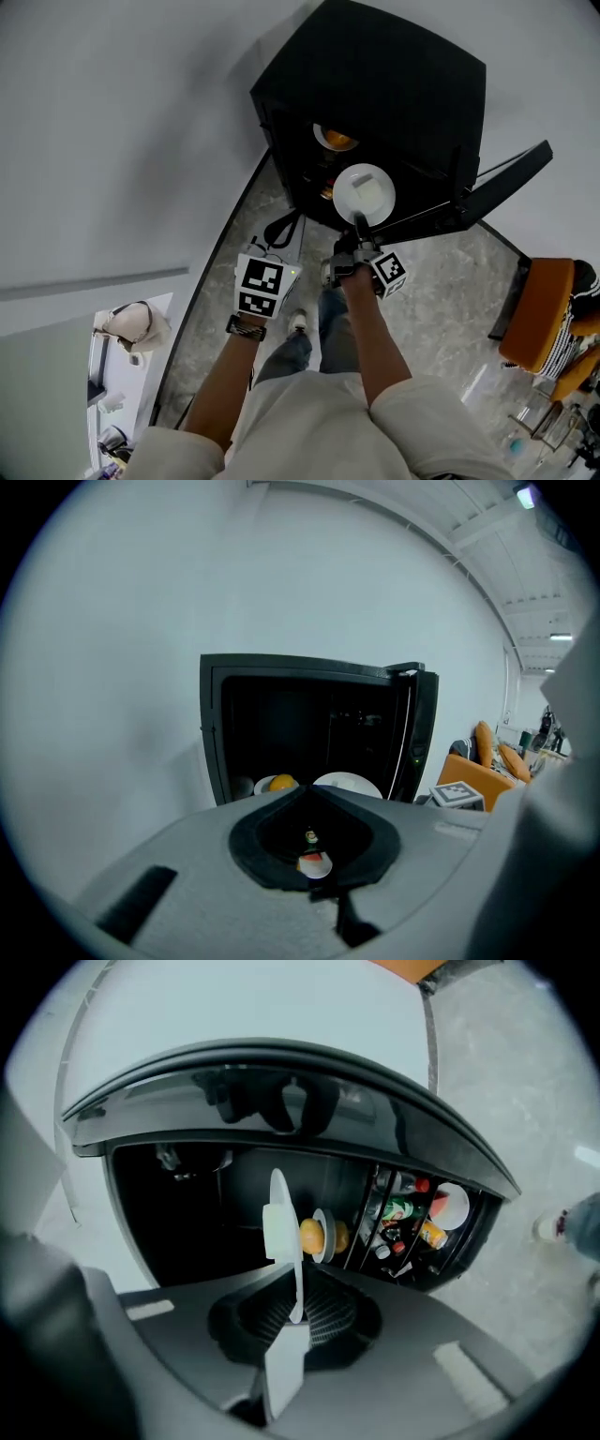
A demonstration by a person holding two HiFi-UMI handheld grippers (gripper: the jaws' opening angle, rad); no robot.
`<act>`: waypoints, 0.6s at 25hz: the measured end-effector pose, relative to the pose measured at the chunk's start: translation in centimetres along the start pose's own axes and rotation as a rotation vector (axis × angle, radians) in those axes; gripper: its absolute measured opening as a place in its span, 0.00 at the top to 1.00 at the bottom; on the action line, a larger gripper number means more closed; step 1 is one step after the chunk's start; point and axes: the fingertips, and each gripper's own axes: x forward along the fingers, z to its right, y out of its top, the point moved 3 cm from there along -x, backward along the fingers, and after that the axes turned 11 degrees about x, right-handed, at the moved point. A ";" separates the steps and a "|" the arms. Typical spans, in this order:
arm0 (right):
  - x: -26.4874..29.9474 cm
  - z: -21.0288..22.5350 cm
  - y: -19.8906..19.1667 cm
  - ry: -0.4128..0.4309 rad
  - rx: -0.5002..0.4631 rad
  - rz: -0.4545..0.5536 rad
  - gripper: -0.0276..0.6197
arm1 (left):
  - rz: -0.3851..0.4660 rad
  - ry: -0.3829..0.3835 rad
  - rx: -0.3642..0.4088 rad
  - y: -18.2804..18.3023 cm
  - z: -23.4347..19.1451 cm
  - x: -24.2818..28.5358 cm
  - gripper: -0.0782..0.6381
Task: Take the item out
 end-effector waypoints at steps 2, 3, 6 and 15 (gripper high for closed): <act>-1.3 -0.5 -0.4 -0.018 -0.009 -0.007 0.93 | 0.009 0.001 0.011 0.3 0.3 -1.1 0.88; -2.1 -0.7 -0.6 -0.030 -0.007 -0.010 0.93 | 0.012 -0.001 0.018 0.3 0.4 -1.7 0.88; -4.4 -1.2 -1.7 -0.067 0.015 -0.030 0.93 | 0.030 -0.022 0.029 0.9 1.3 -3.1 0.88; -12.0 -5.1 -4.9 -0.163 0.024 -0.147 0.93 | 0.073 -0.084 0.080 1.8 4.4 -7.1 0.88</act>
